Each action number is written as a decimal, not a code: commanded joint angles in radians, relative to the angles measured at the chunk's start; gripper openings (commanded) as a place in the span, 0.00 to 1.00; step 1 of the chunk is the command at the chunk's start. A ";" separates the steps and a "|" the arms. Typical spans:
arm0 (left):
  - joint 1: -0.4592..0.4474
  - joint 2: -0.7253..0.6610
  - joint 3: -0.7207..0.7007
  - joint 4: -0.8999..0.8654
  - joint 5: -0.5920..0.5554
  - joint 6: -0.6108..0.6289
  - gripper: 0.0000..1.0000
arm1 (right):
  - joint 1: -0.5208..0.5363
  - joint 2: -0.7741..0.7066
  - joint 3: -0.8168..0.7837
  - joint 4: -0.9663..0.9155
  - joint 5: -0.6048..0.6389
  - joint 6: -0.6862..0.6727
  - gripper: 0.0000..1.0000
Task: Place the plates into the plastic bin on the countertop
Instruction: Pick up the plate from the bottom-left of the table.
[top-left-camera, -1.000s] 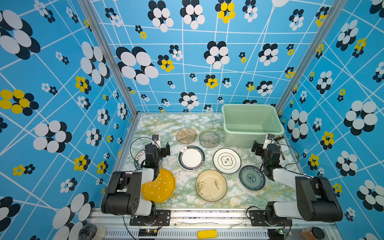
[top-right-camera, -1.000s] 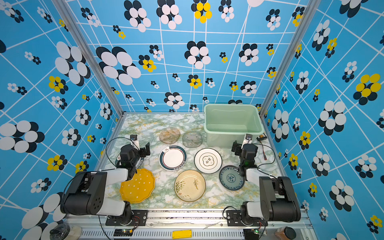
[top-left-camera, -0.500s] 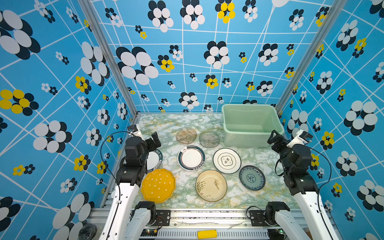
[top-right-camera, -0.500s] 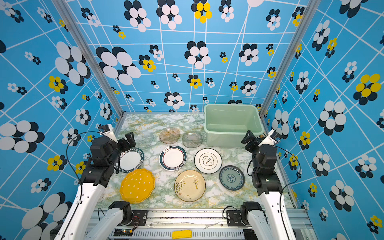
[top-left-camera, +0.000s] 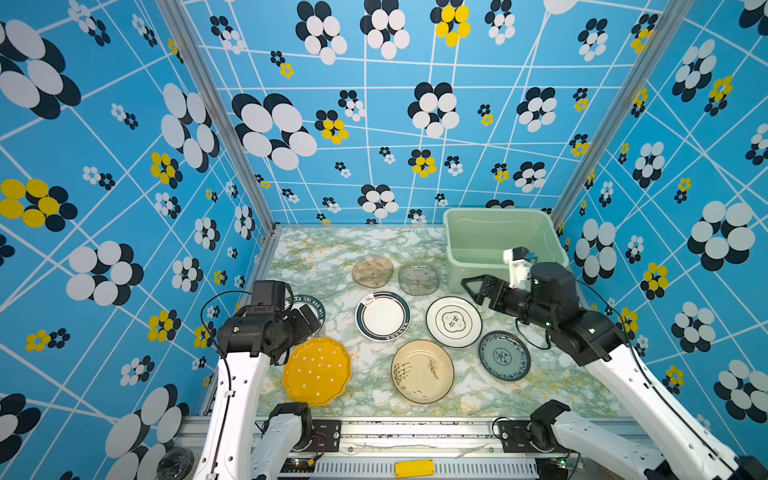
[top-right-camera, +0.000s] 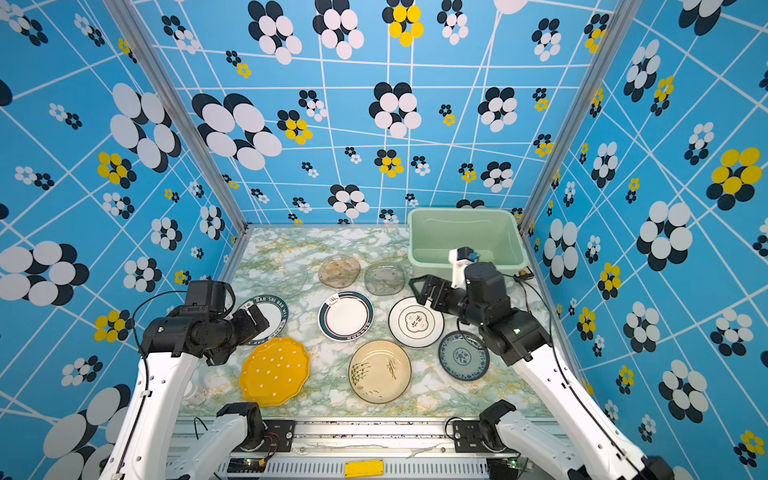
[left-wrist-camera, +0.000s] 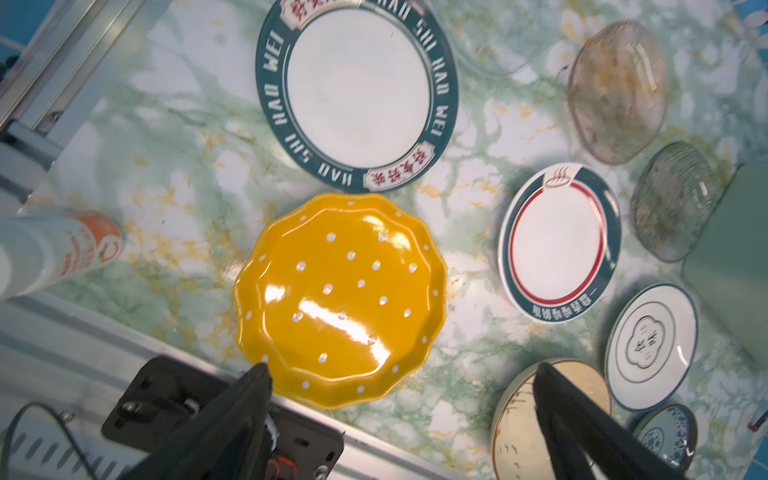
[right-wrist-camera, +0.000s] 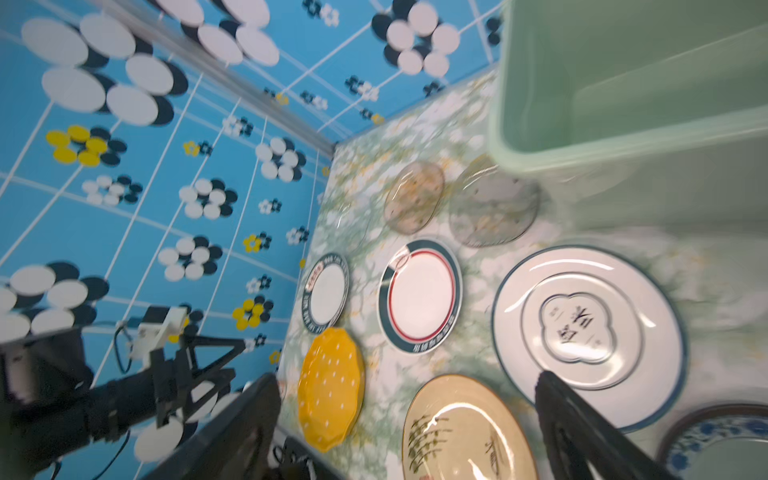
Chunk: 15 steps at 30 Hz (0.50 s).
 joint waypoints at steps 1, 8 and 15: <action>0.010 -0.042 -0.037 -0.132 -0.020 -0.048 0.99 | 0.199 0.144 0.080 0.009 0.042 0.024 0.97; 0.012 -0.026 -0.105 -0.121 -0.056 -0.070 0.99 | 0.407 0.593 0.301 0.093 -0.077 -0.063 0.92; 0.022 -0.009 -0.120 -0.091 -0.050 -0.057 0.99 | 0.433 0.927 0.512 0.058 -0.231 -0.131 0.83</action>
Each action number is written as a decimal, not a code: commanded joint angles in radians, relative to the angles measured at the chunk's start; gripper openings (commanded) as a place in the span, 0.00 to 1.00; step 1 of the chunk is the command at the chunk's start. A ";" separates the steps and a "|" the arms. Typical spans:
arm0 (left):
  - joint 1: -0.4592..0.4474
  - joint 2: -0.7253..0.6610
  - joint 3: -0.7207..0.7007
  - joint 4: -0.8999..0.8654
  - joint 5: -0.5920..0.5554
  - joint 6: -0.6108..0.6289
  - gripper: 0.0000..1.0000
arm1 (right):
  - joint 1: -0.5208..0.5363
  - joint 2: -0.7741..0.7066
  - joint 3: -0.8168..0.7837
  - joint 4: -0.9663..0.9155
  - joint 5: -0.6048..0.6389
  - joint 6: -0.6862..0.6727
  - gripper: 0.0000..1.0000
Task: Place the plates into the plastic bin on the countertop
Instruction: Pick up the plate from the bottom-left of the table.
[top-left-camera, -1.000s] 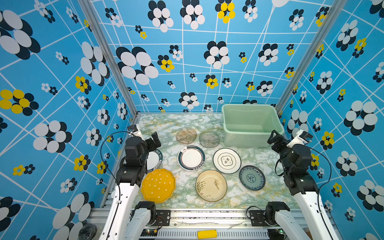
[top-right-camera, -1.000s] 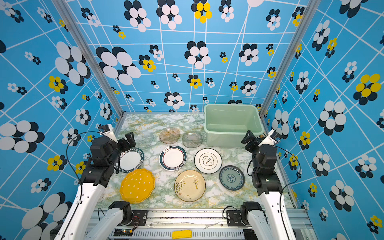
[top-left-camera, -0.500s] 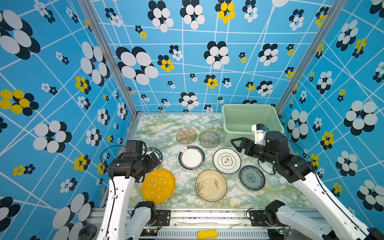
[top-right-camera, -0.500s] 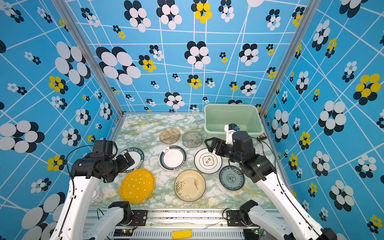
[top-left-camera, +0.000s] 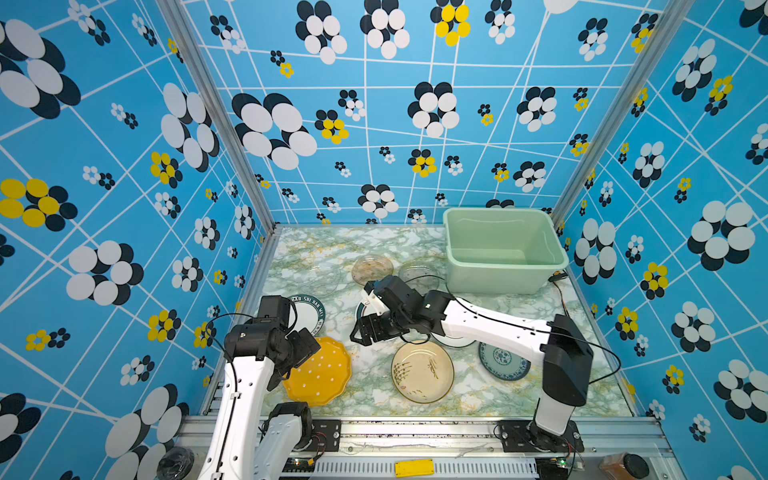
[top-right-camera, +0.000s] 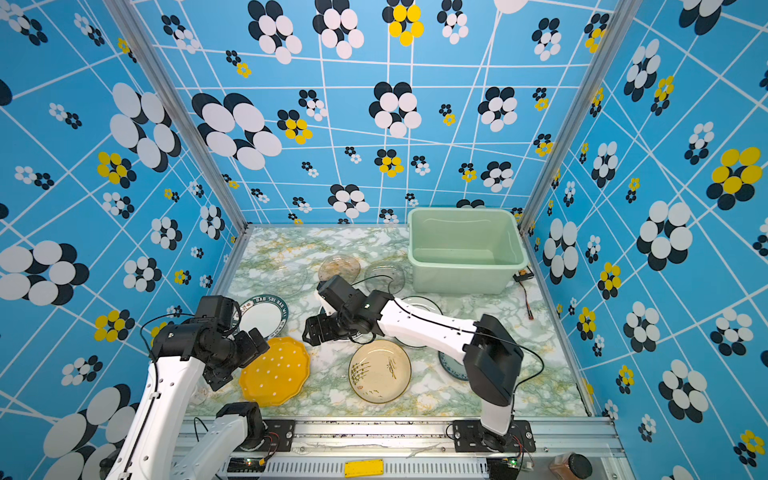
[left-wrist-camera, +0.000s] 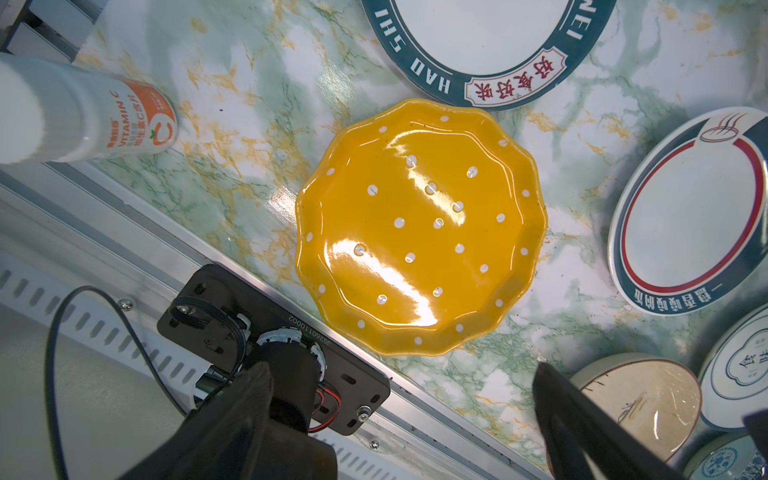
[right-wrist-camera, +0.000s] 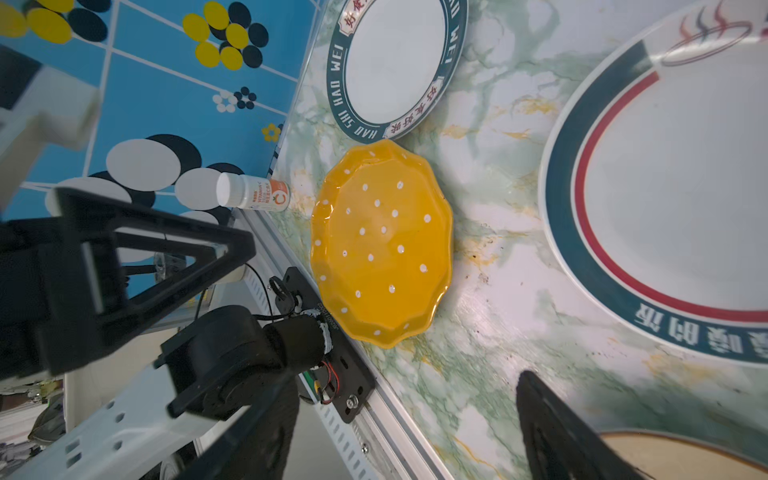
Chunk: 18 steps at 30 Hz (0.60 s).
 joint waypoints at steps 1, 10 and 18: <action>0.009 0.007 -0.006 0.000 -0.013 -0.005 0.99 | 0.011 0.081 0.090 -0.028 -0.084 -0.064 0.83; 0.012 -0.021 -0.005 -0.001 0.000 0.000 0.99 | 0.020 0.343 0.287 -0.098 -0.103 -0.112 0.70; 0.012 -0.012 -0.012 0.011 0.023 -0.001 0.99 | 0.025 0.439 0.305 -0.082 -0.053 -0.100 0.58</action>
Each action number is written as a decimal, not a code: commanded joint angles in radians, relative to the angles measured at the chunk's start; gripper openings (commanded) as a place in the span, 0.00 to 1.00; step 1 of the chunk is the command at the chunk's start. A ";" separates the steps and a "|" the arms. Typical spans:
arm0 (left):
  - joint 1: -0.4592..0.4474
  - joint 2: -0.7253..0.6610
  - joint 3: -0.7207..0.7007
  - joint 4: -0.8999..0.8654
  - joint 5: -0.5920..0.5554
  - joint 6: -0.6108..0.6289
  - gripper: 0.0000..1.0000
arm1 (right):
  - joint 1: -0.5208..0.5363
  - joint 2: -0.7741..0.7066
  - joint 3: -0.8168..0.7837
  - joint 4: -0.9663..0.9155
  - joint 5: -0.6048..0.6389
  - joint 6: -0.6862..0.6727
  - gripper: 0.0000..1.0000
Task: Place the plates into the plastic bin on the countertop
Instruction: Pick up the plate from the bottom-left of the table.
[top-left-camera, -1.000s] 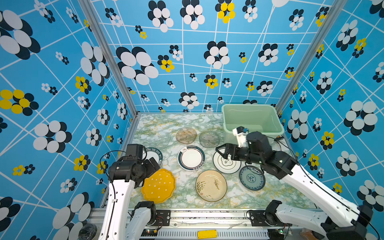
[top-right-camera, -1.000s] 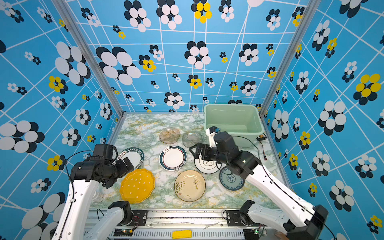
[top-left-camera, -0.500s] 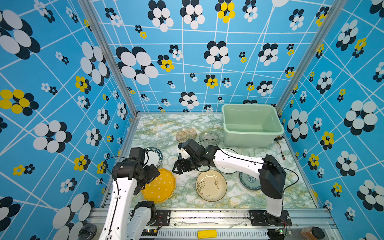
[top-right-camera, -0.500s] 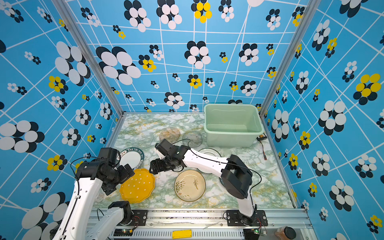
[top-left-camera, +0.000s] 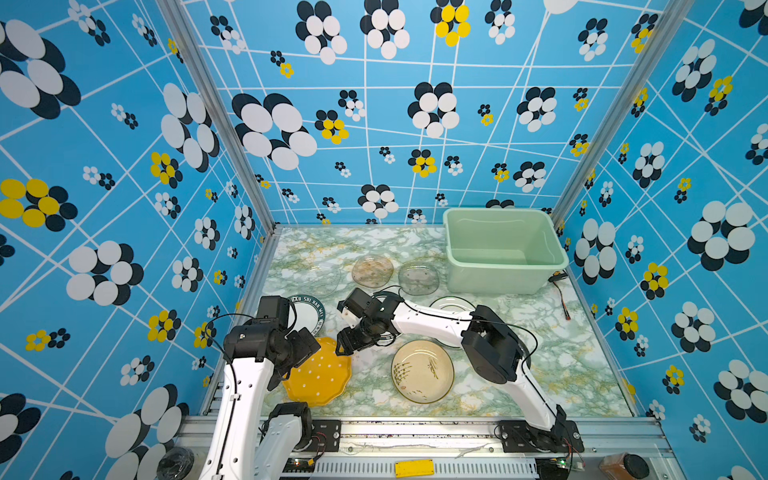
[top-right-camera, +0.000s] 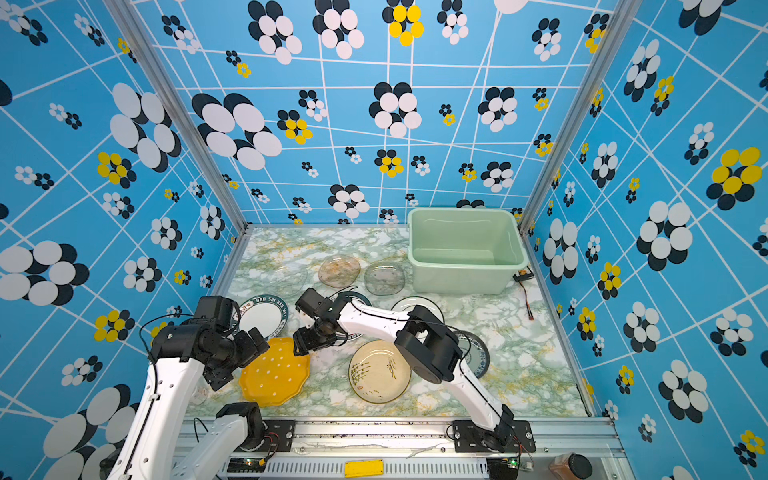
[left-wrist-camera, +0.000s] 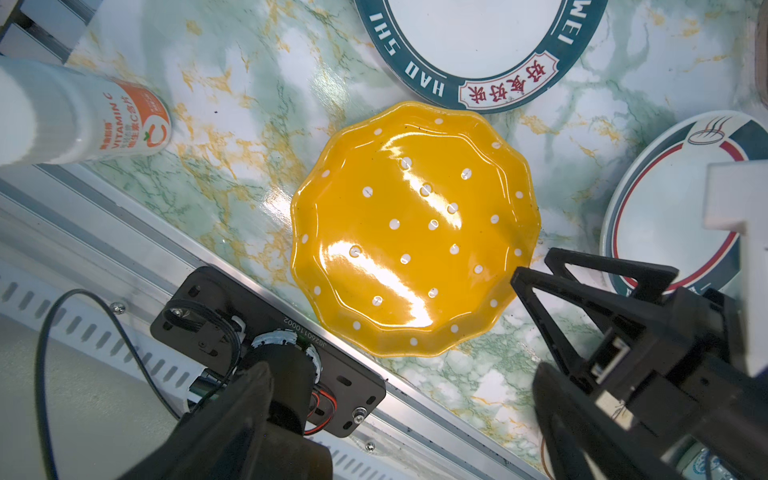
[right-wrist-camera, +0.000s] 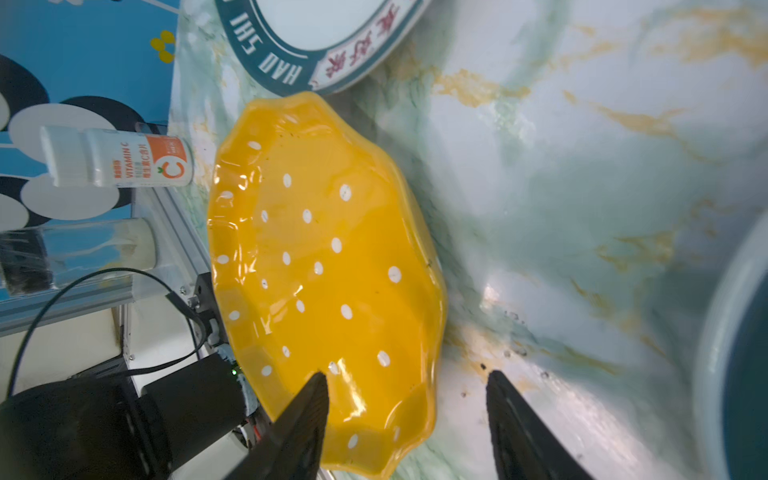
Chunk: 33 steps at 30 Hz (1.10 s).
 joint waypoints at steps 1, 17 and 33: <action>0.007 0.000 -0.012 0.006 0.014 -0.001 0.99 | 0.007 0.029 0.014 -0.016 0.031 -0.002 0.57; 0.007 0.003 -0.035 0.037 0.052 -0.008 0.99 | 0.007 0.059 -0.028 0.067 0.060 0.016 0.26; 0.008 -0.013 -0.048 0.088 0.108 -0.020 0.99 | -0.009 -0.051 -0.099 0.048 0.090 -0.031 0.00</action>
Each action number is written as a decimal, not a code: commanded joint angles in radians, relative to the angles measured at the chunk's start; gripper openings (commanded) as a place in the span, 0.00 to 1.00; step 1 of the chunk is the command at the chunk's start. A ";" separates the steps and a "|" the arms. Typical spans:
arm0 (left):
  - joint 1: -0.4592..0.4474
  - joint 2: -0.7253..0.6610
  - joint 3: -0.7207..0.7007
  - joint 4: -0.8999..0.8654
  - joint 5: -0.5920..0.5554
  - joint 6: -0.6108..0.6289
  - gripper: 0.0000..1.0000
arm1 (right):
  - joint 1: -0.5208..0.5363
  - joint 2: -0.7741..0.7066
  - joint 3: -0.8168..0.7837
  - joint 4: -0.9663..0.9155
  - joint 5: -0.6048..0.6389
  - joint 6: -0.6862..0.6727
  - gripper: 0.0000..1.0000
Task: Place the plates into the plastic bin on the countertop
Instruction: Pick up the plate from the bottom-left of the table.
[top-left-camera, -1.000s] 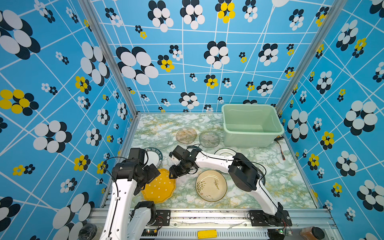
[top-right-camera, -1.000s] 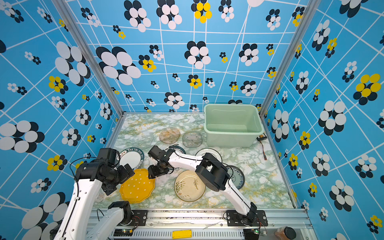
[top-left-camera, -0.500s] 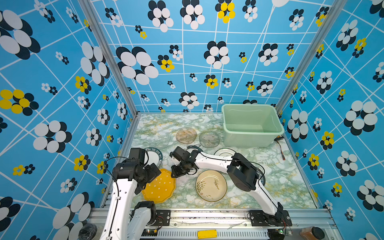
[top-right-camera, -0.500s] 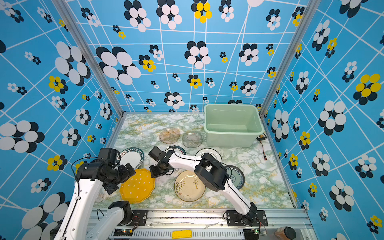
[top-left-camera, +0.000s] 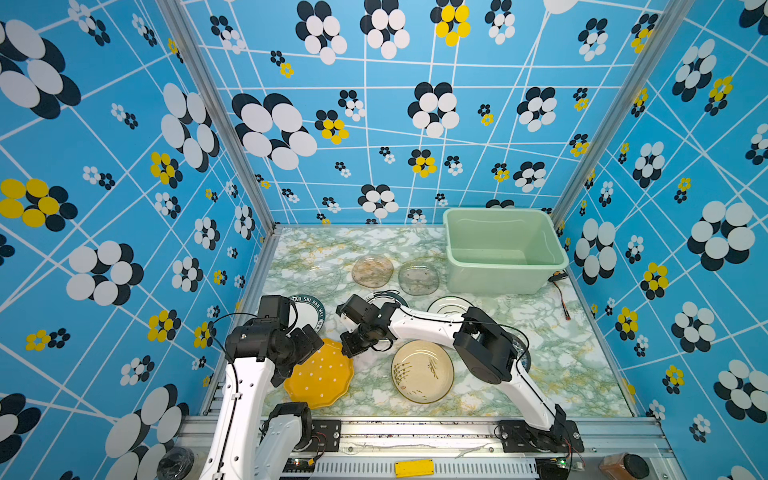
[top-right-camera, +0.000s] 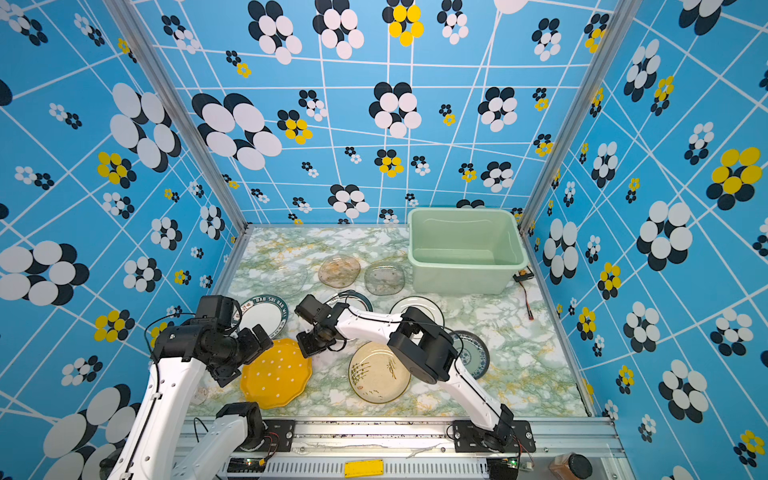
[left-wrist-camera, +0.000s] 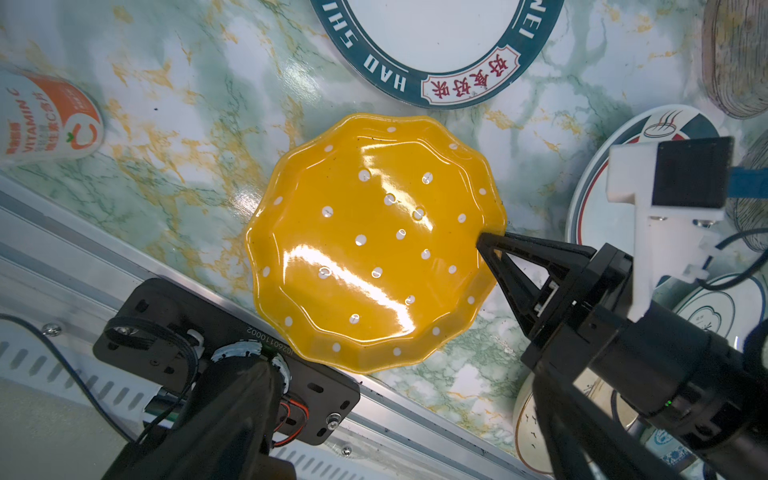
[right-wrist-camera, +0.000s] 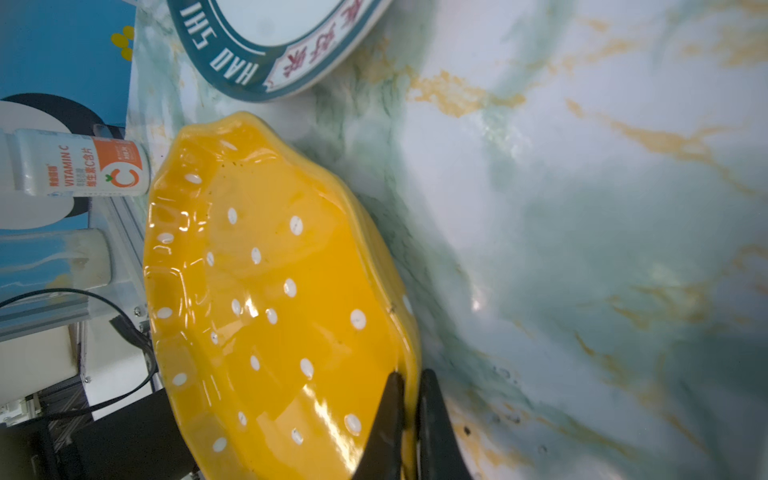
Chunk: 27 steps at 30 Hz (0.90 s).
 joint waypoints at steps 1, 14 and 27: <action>0.006 -0.015 -0.023 0.033 0.045 -0.015 0.99 | -0.027 -0.081 -0.060 -0.050 0.038 -0.013 0.00; 0.006 -0.014 -0.059 0.128 0.148 -0.004 0.99 | -0.088 -0.255 -0.210 0.026 0.006 0.115 0.00; 0.008 0.048 -0.100 0.116 0.100 -0.046 0.97 | -0.104 -0.319 -0.236 0.087 -0.042 0.220 0.00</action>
